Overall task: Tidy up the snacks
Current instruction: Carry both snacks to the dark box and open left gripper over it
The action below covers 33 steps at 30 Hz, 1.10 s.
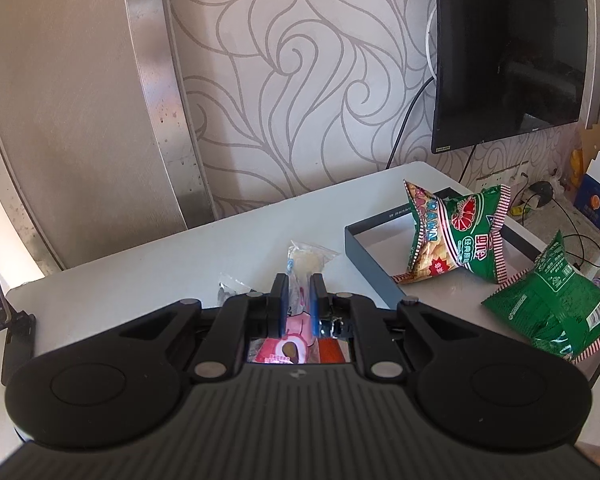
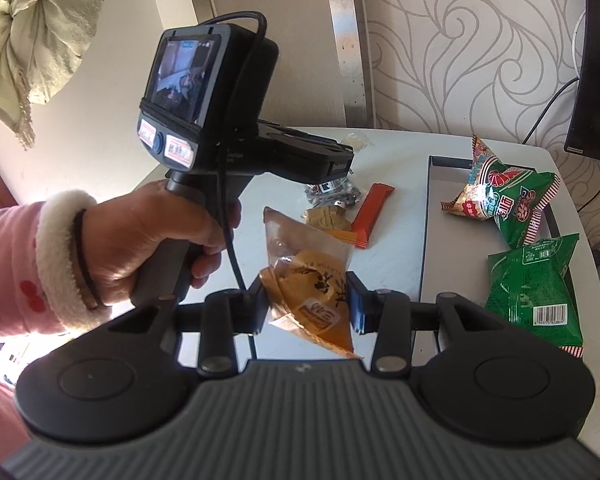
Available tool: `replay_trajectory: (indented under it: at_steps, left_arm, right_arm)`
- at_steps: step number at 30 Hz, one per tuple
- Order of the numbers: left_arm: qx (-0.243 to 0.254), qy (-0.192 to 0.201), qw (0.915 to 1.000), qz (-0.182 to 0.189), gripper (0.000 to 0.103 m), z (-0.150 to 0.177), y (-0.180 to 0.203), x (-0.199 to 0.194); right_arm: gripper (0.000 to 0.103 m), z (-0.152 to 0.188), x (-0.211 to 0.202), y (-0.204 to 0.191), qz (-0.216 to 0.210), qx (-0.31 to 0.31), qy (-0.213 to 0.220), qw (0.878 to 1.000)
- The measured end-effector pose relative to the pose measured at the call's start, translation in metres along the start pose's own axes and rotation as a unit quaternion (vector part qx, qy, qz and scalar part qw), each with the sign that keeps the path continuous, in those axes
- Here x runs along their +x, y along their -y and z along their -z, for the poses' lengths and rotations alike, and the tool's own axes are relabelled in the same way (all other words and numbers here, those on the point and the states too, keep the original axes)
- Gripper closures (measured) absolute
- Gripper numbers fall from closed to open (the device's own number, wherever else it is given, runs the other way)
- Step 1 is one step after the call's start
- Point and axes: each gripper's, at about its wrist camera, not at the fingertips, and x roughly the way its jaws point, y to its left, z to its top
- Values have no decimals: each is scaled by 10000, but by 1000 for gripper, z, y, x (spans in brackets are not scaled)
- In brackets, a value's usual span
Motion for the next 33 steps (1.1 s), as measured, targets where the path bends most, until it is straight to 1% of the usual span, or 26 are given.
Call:
replay_trajectory:
  at_steps: [12,19,24,29,33]
  left_arm:
    - [51,34,9997,222,90,-12,23,9]
    - [50,58,9985,547,90,-20,46,20]
    - [0,25,9956,931,90,-24,68,33]
    - [106,-18,9937,1114,90,-26,89,49]
    - [120,-96,9931,1162,90,-26,100,65]
  right_arm:
    - [61,2,-8,18,142,164,18,9998]
    - [61,7,-15,33,325,307,21,9990]
    - [61,11,-23,45,500,418,20,9979]
    - [61,16,-29,59,677,550,11,9962]
    - [61,17,-34,66,791,626,8,9949]
